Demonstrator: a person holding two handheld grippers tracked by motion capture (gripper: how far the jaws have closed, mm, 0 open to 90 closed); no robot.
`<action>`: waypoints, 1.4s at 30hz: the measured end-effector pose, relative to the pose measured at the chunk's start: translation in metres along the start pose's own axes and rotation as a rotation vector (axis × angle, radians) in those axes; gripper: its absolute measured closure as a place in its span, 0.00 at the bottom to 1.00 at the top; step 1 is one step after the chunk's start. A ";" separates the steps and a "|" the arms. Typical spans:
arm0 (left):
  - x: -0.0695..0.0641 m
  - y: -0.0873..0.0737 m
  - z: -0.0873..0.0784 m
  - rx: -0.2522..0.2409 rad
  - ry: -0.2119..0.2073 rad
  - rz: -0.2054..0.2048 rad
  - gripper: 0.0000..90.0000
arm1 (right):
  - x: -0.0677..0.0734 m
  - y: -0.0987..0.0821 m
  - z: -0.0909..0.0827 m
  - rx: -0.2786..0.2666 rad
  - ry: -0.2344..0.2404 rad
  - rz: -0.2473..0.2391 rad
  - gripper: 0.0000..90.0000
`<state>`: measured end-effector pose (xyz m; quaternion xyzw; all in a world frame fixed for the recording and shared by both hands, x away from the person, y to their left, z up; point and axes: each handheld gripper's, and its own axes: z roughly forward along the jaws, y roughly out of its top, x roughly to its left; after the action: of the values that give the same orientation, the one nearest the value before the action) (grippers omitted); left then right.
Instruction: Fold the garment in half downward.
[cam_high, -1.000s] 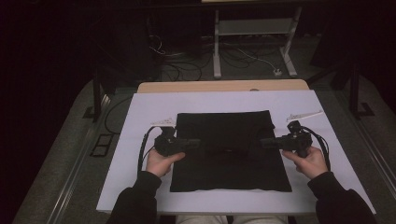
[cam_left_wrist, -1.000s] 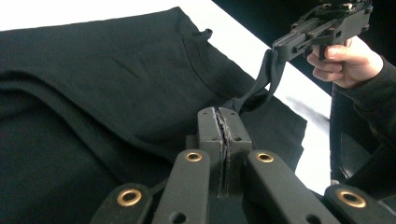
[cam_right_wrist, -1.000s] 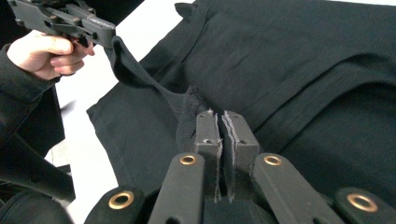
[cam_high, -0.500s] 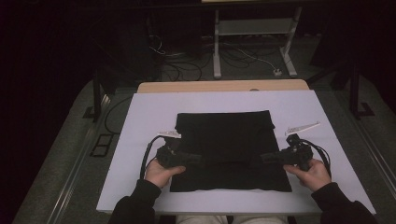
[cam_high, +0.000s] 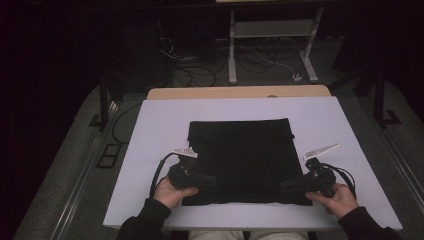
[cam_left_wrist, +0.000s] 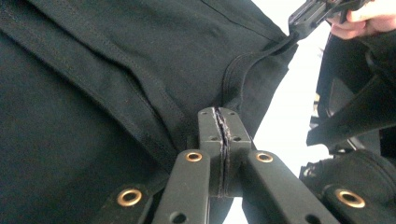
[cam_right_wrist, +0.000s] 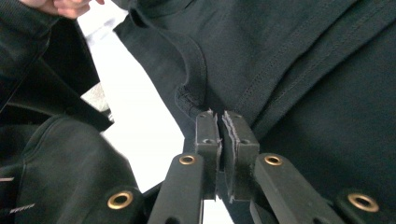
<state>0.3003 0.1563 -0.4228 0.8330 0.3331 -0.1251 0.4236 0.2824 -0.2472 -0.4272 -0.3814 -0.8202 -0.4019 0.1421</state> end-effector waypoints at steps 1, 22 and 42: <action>-0.001 -0.001 -0.001 0.004 -0.002 0.006 0.98 | 0.001 -0.001 0.001 0.008 0.003 -0.005 0.93; -0.016 -0.016 0.007 0.168 -0.043 0.086 0.98 | 0.012 -0.017 0.007 0.106 0.047 -0.010 0.92; -0.020 -0.019 0.010 0.223 -0.046 0.128 0.97 | 0.012 -0.019 0.010 0.134 0.052 0.009 0.89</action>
<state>0.2733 0.1473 -0.4311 0.8915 0.2534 -0.1531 0.3430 0.2609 -0.2413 -0.4378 -0.3640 -0.8396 -0.3553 0.1904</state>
